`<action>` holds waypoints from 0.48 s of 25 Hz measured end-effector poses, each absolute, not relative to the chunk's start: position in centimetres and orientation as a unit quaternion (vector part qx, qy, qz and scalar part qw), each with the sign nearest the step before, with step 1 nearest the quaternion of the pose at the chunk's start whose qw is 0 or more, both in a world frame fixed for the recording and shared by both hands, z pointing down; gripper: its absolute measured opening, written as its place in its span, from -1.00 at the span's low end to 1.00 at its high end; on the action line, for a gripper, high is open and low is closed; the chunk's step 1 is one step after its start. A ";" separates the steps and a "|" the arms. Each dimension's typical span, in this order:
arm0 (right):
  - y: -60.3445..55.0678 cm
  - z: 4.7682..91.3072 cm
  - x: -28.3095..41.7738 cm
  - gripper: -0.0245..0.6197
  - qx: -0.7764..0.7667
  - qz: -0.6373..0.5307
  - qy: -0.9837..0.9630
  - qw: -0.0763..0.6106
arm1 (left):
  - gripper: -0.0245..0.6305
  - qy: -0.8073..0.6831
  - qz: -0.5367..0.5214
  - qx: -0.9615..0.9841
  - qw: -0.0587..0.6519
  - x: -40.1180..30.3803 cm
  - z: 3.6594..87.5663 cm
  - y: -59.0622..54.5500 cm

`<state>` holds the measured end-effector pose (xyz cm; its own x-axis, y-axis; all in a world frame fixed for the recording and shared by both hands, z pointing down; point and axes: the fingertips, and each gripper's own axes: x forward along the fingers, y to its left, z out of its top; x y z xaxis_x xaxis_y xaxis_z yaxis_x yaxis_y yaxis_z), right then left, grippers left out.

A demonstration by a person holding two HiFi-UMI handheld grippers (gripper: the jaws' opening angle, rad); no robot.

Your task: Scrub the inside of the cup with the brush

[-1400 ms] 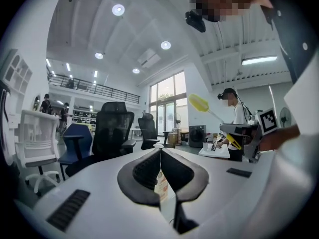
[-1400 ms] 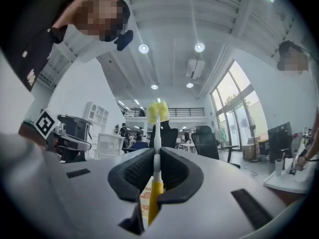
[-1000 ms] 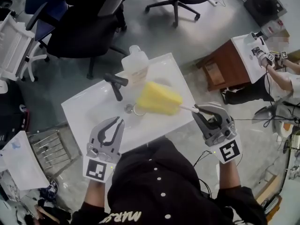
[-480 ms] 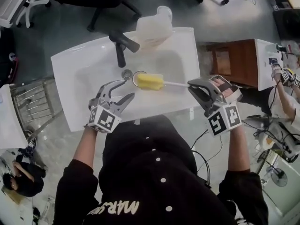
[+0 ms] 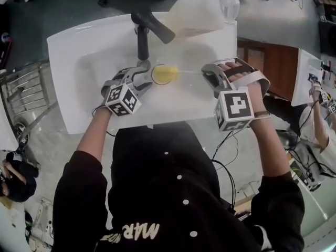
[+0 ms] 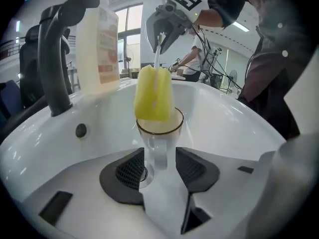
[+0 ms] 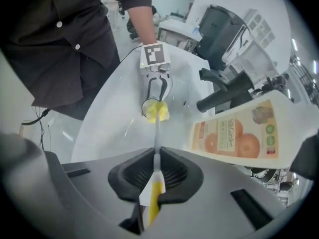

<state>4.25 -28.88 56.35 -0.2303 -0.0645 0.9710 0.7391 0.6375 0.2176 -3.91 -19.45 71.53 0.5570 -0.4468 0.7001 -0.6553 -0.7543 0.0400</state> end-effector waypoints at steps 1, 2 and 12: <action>-28.9 56.5 4.0 -0.80 -0.253 -0.359 -0.689 0.576 | -0.30 -0.314 0.347 0.871 0.151 -3.7 71.8 -19.5; -28.7 56.7 3.8 -0.80 -0.266 -0.367 -0.678 0.579 | -0.38 -0.313 0.346 0.872 0.151 -3.6 72.0 -19.5; -28.2 57.8 0.9 -0.80 -0.326 -0.496 -0.546 0.592 | -0.65 -0.323 0.357 0.865 0.143 -3.4 72.2 -20.1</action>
